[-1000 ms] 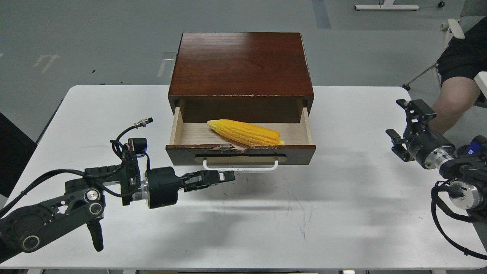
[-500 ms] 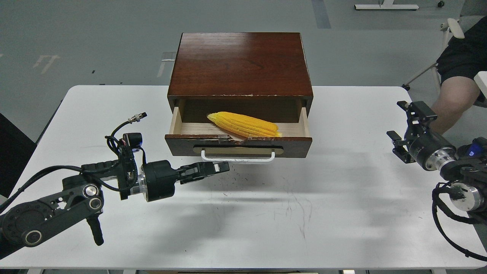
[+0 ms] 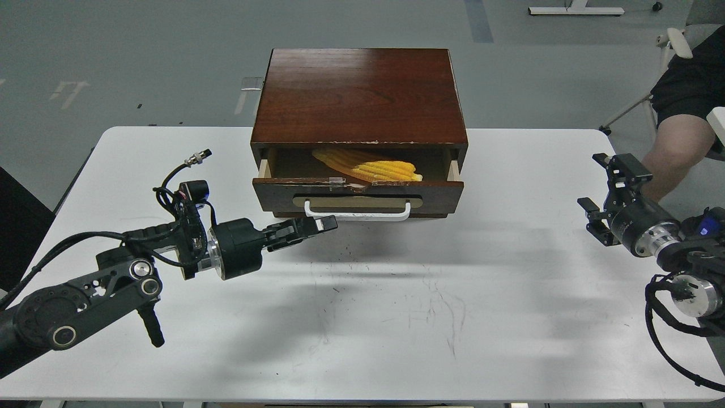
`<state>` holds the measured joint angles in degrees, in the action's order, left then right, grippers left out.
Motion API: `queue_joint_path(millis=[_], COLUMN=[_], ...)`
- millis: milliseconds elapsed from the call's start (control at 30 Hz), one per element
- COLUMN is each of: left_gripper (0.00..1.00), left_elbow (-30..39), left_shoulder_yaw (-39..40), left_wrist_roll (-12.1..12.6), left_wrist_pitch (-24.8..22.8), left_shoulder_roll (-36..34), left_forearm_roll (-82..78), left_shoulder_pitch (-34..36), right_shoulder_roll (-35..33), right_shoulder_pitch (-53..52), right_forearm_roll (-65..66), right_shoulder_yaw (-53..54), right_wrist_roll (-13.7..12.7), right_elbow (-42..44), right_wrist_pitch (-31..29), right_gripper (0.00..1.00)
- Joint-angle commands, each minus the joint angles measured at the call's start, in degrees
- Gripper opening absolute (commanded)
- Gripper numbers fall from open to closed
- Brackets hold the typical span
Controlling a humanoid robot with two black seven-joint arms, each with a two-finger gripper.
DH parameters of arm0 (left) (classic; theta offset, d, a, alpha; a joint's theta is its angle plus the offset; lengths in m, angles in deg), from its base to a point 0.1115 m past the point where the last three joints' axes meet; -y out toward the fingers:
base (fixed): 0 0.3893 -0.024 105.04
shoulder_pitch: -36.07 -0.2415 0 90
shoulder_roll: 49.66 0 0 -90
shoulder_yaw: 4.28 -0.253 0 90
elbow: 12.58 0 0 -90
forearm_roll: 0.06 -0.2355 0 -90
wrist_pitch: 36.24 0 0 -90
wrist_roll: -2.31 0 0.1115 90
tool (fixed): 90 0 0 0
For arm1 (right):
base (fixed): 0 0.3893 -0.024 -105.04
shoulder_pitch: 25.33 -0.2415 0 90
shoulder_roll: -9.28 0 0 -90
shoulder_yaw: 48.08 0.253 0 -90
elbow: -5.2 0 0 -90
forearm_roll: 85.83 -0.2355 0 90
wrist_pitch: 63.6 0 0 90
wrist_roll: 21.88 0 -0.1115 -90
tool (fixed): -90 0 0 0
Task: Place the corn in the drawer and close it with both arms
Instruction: 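Push the drawer front with the left gripper into the chest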
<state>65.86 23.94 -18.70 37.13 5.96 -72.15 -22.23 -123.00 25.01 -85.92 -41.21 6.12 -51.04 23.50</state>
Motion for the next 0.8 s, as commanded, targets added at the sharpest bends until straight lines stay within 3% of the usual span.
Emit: queue_joint_path(millis=[0, 767], left_gripper=[0.00, 0.00], left_elbow=[-1.3, -7.5], left_shoulder_yaw=[-0.1, -0.2], left_wrist_roll=[0.0, 0.1], left_wrist_pitch=[2.0, 6.7], left_shoulder_roll=[0.2, 3.8], left_forearm_roll=[0.0, 0.0], left_shoulder_pitch=[0.3, 2.8], right_shoulder_roll=[-0.1, -0.3], right_shoulder_pitch=[0.1, 0.5], right_forearm_roll=[0.0, 0.0], right_shoulder_yaw=[0.0, 0.3], right_wrist_roll=[0.0, 0.0], right_elbow=[0.0, 0.0], right_wrist_pitch=[0.0, 0.1], right_gripper=[1.00, 1.00])
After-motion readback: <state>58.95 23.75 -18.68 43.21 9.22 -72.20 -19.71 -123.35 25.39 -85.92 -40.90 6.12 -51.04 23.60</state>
